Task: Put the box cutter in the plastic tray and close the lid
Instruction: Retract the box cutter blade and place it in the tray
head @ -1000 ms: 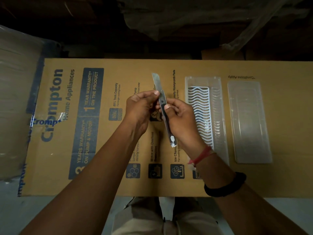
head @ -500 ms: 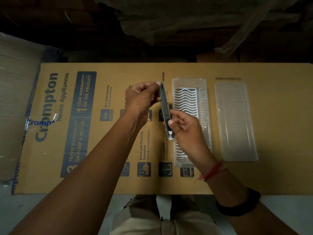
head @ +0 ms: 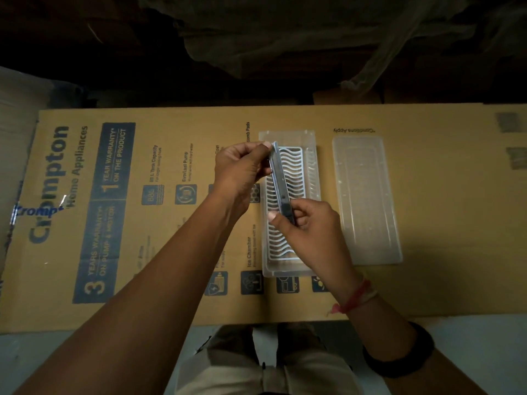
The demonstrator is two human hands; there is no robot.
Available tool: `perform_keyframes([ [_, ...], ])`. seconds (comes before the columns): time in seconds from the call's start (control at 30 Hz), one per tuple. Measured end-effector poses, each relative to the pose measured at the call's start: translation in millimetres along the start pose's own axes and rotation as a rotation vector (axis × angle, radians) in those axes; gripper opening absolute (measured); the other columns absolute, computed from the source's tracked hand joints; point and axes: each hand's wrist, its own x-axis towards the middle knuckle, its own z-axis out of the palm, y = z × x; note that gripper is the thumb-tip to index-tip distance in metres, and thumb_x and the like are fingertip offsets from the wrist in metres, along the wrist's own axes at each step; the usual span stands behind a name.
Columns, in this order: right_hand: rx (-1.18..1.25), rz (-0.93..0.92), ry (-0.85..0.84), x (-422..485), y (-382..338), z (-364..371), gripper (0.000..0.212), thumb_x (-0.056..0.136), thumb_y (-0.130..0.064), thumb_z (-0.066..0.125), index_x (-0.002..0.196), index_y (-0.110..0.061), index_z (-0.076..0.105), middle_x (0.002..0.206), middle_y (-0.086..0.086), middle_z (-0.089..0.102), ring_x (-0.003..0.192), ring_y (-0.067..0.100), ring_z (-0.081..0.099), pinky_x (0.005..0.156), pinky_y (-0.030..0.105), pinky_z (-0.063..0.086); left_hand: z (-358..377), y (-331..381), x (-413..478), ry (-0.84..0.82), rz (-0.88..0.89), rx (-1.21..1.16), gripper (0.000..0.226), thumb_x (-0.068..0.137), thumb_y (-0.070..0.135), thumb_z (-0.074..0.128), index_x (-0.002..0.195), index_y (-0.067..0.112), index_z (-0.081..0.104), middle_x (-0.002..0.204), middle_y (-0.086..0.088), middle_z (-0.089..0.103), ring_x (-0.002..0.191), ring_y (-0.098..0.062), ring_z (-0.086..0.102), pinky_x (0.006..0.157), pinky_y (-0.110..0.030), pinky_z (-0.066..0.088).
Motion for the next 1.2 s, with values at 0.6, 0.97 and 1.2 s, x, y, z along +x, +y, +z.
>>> perform_keyframes([
  [0.6,0.252,0.128,-0.01,-5.7,13.1,-13.4,0.025,0.089,-0.006,0.065,0.079,-0.03,0.066,0.078,-0.005,0.072,0.071,-0.003,0.068,0.067,0.008,0.051,18.5,-10.6,-19.0,-0.155,-0.008,0.42,0.028,0.077,-0.016,0.061,0.105,-0.018,0.058,0.084,-0.025,0.06,0.051,-0.02,0.062,0.051,-0.028,0.057],
  [0.97,-0.303,0.062,0.147,-0.6,15.3,-2.5,0.025,0.079,-0.035,0.073,0.089,-0.014,0.064,0.075,0.001,0.069,0.066,0.017,0.066,0.06,0.034,0.056,18.7,-25.1,-17.7,-0.09,-0.021,0.518,0.028,0.062,0.002,0.067,0.089,-0.007,0.063,0.073,-0.019,0.06,0.069,-0.03,0.063,0.074,-0.061,0.058],
  [1.2,-0.522,0.076,0.047,13.3,-0.8,2.0,0.013,0.09,-0.018,0.06,0.089,-0.007,0.065,0.086,0.012,0.069,0.072,0.027,0.065,0.043,0.019,0.027,17.3,-33.6,-14.7,-0.096,0.044,0.629,0.028,0.065,0.015,0.068,0.092,0.02,0.072,0.085,-0.007,0.073,0.082,-0.026,0.072,0.08,-0.051,0.059],
])
